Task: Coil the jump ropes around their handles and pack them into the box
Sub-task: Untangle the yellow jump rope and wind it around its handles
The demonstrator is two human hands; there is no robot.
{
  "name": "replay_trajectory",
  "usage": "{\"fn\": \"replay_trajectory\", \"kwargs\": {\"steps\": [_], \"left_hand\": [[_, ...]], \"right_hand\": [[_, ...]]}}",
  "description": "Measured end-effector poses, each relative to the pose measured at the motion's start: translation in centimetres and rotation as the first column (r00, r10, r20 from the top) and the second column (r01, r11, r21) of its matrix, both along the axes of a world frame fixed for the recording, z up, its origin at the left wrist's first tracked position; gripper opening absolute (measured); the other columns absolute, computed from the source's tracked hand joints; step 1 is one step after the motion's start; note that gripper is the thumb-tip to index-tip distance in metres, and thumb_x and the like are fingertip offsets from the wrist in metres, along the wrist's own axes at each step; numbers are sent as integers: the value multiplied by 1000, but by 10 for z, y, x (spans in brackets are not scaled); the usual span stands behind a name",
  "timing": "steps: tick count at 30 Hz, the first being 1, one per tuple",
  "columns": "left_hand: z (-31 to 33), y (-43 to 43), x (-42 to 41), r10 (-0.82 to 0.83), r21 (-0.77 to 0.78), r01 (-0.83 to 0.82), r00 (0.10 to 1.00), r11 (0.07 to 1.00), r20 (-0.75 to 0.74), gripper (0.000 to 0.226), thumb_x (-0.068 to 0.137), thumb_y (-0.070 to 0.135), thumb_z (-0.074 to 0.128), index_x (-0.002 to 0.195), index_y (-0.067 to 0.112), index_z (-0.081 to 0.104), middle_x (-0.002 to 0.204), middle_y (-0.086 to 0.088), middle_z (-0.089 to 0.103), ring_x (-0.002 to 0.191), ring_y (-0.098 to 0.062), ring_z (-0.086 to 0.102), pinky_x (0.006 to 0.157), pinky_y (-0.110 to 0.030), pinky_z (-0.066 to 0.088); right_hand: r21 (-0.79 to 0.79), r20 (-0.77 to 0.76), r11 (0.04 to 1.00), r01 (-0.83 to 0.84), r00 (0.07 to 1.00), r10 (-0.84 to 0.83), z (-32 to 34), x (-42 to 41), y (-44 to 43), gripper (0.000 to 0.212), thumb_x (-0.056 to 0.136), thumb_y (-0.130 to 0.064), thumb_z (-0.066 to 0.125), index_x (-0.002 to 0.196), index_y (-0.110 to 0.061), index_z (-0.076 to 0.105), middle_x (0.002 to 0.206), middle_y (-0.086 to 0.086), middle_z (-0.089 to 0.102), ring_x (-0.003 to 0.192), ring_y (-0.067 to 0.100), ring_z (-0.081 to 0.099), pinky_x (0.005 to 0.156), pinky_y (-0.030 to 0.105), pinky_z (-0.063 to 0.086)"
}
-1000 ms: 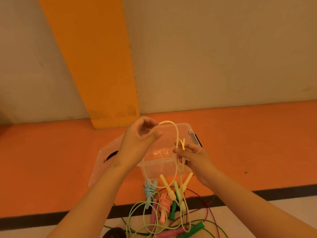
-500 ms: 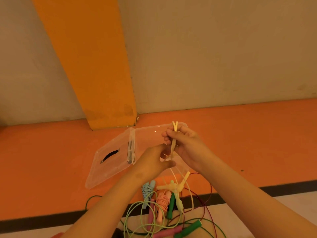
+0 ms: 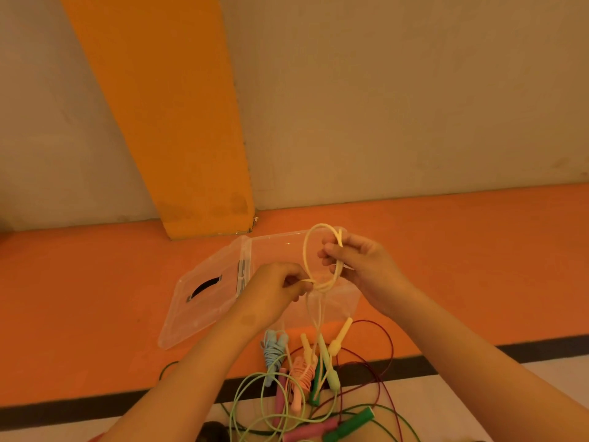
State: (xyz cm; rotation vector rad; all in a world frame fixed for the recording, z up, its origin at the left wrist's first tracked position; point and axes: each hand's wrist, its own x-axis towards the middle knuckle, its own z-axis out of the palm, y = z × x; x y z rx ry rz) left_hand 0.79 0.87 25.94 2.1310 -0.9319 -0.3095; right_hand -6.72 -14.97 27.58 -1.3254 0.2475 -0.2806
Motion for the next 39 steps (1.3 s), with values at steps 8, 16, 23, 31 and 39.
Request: {"fn": "replay_trajectory", "kwargs": {"steps": [8, 16, 23, 31, 39], "left_hand": [[12, 1, 2, -6, -244, -11, 998, 970, -66, 27, 99, 13, 49, 75, 22, 58, 69, 1, 60, 68, -13, 59, 68, -25, 47], [12, 6, 18, 164, -372, -188, 982, 909, -96, 19, 96, 14, 54, 84, 27, 62, 79, 8, 63, 80, -11, 59, 76, -28, 46], [9, 4, 14, 120, -228, -139, 988, 964, -97, 14, 90, 8, 63, 80, 19, 62, 76, 3, 58, 70, -13, 56, 66, -22, 45], [-21, 4, 8, 29, 351, 23, 990, 936, -140, 40, 80, 33, 76, 113, 12, 65, 111, -2, 66, 102, -15, 61, 91, -31, 49], [-31, -9, -4, 37, 240, -1, 989, 971, -145, 27, 83, 23, 72, 106, 14, 62, 90, 1, 59, 86, -16, 57, 77, -29, 45]], "right_hand": [[-394, -142, 916, -79, 990, 24, -31, -2, 0, 10, 84, -4, 68, 93, -1, 72, 79, 5, 67, 71, 10, 63, 67, 26, 56], [-327, -226, 940, -95, 974, 20, -43, -2, 2, 16, 88, -2, 64, 95, 11, 67, 74, 15, 66, 64, 17, 63, 64, 24, 54], [-204, -221, 960, -191, 965, 145, -38, 0, 13, 7, 88, -1, 62, 92, -2, 68, 76, 5, 69, 65, 9, 66, 66, 22, 55], [-104, -149, 991, -87, 986, 71, -20, -2, 11, 6, 89, -1, 60, 89, 1, 66, 75, 7, 68, 65, 11, 67, 65, 24, 58], [-65, -94, 997, -39, 995, 33, -9, -4, 7, 11, 89, 0, 60, 83, -6, 68, 68, 4, 68, 66, 13, 66, 67, 25, 58]]}}
